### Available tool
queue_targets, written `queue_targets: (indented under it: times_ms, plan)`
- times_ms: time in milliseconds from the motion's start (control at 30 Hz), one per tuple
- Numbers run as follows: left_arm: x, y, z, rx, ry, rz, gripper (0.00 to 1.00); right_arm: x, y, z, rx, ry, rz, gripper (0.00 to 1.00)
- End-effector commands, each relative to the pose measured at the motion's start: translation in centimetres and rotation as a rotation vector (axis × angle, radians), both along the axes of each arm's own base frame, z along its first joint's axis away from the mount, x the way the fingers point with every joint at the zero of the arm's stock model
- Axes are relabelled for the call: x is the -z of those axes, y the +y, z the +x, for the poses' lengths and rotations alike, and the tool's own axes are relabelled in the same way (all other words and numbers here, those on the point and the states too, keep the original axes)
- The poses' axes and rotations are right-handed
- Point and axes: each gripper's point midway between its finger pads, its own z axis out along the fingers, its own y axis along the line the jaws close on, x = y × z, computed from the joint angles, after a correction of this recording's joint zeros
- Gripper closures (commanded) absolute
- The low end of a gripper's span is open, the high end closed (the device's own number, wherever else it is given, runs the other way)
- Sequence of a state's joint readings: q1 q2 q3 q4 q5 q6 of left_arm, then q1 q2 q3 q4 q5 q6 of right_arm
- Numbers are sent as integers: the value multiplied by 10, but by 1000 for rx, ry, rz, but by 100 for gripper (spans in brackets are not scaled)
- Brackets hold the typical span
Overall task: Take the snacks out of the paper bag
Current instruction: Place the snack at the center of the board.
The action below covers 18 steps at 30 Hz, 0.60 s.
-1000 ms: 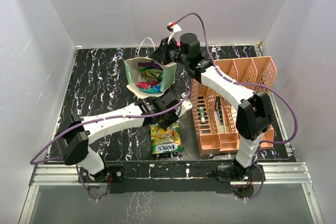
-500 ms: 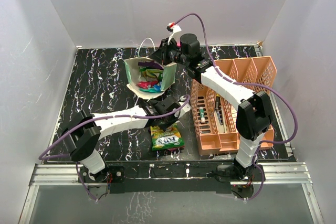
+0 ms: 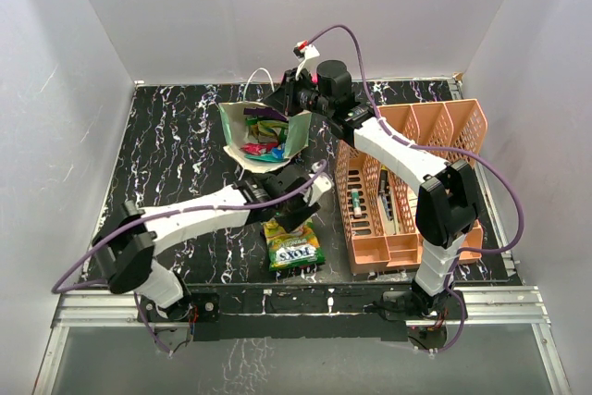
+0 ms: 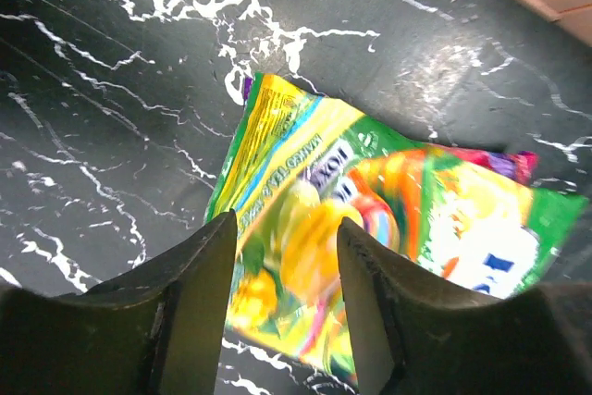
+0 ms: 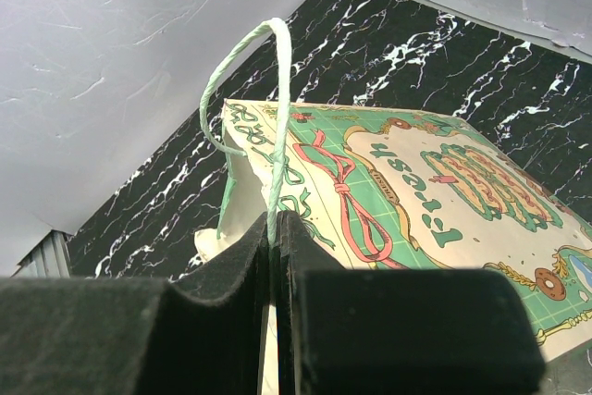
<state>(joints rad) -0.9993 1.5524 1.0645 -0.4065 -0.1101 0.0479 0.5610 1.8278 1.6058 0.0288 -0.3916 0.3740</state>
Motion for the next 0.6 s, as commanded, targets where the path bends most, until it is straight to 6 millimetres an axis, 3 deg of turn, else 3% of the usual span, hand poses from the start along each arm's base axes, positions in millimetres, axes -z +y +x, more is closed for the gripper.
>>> queue_targets:
  times_ms: [0, 167, 267, 333, 433, 567]
  plan:
    - [-80, 0, -9, -16, -48, -172, 51, -38, -6, -3, 7, -85, 50, 93]
    - [-133, 18, -27, -42, -65, -295, 44, -39, -6, -3, 5, -89, 51, 93]
    - [-153, 43, -24, -135, -128, -338, 38, -38, -4, -4, -6, -88, 53, 93]
    - [-165, 65, -10, -220, -178, -364, 32, -37, -4, -5, -16, -84, 55, 93]
    - [-181, 98, 28, -387, -271, -397, 21, -37, -2, -9, -34, -81, 62, 93]
    - [-191, 97, 69, -399, -373, -472, 16, -39, 0, -10, -46, -78, 65, 93]
